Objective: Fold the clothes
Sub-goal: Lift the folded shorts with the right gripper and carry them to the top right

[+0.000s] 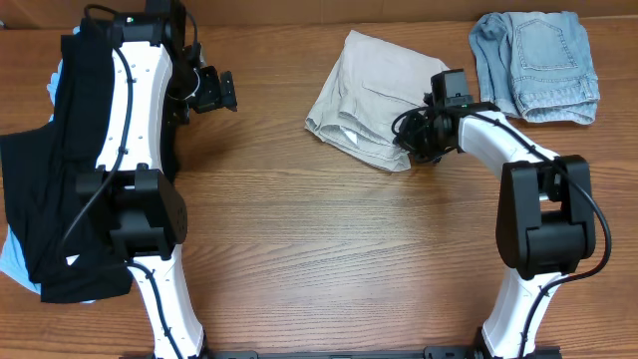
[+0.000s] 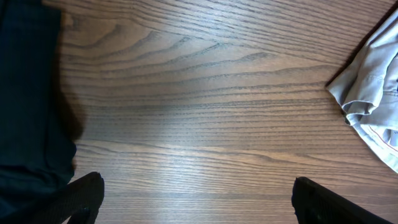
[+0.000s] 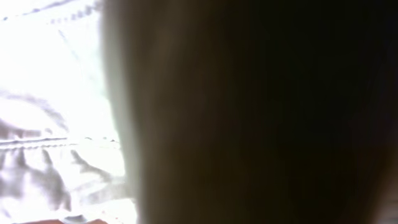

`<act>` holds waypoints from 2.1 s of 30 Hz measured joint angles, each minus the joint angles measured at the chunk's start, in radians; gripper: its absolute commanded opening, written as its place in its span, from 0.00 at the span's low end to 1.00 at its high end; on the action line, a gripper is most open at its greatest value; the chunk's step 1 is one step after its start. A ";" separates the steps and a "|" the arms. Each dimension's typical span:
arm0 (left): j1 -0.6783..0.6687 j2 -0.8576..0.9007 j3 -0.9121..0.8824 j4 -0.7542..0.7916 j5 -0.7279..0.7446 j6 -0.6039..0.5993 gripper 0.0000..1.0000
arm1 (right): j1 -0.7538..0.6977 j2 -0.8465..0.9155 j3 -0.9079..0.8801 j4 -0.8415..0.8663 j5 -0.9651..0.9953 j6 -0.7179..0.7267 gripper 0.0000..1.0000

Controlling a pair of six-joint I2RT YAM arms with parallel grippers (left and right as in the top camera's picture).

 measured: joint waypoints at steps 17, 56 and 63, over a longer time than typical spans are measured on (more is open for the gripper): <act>0.000 0.000 0.000 0.013 0.000 0.000 0.98 | -0.108 -0.140 0.535 -0.480 0.007 -0.405 0.04; -0.020 0.000 0.000 0.060 0.000 -0.001 0.96 | -0.392 0.096 0.602 0.494 0.106 -0.479 0.04; -0.064 0.000 0.000 0.123 0.000 -0.004 0.97 | -0.471 0.151 0.602 0.404 0.094 -0.478 0.04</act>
